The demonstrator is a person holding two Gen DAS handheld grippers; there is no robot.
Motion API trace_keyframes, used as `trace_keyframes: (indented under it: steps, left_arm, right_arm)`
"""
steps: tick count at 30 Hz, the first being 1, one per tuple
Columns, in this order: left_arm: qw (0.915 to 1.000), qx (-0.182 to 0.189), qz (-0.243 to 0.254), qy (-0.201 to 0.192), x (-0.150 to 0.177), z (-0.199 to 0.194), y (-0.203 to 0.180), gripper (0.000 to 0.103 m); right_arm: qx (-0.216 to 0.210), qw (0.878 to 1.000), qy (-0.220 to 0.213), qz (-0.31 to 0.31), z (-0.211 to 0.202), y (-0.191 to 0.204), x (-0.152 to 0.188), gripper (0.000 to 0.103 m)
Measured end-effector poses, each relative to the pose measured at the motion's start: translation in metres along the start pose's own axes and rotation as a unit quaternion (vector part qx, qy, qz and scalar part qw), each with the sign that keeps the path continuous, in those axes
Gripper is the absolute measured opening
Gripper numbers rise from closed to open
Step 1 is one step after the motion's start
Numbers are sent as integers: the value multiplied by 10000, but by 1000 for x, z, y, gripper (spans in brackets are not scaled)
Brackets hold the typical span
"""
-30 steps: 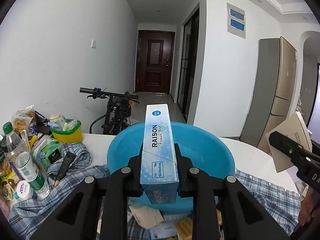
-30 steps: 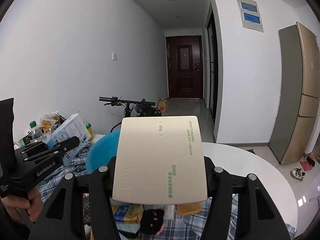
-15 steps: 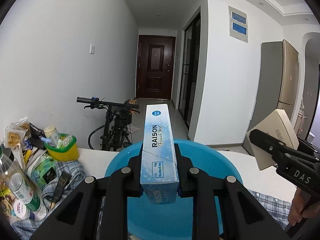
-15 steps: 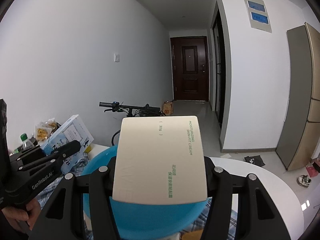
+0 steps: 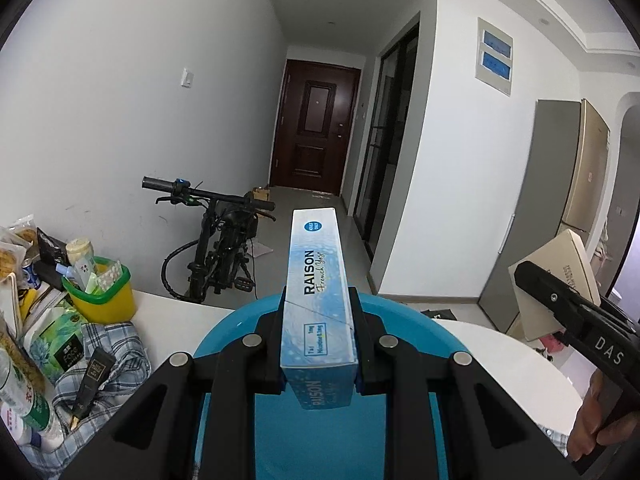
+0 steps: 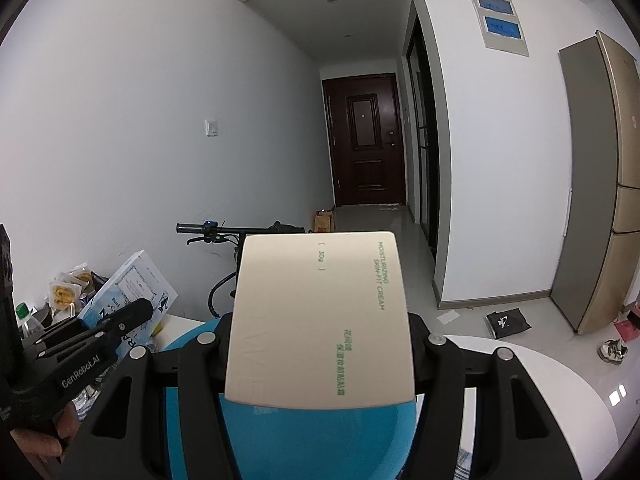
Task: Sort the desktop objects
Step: 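Carry the RAISON box over the blue basin with the left tool while the right tool carries the cream box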
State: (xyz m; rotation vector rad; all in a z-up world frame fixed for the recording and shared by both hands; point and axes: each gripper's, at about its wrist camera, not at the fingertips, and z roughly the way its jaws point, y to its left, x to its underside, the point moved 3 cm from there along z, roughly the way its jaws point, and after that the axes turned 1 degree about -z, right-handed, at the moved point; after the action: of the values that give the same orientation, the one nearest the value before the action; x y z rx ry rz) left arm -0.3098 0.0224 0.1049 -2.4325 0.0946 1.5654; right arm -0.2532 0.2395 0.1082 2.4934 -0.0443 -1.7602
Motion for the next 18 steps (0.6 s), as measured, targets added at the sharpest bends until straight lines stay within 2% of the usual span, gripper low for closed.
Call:
trace_keyframes:
  steps: [2,5,8,15,18]
  left_arm:
    - [9999,-104,5,45,1,4,4,24]
    - [9997,-45,-103,237,2,12,9,24]
    - [9990,-166,28,417,6,21,8,24]
    - [9967,-106,85,803,19,41,3,24]
    - [9935,-153,138,1122,26,54,4,24]
  right_arm:
    - [16,10000,58,38,5,-2,4,56]
    - [-5,9998,203,72,12,-4,9,56]
    - [-59,9994,347,67,18,-7,10,56]
    - [-174,9969,769,70,36,-14,17,56]
    - [-246,9946,999,123,50,-20,21,56]
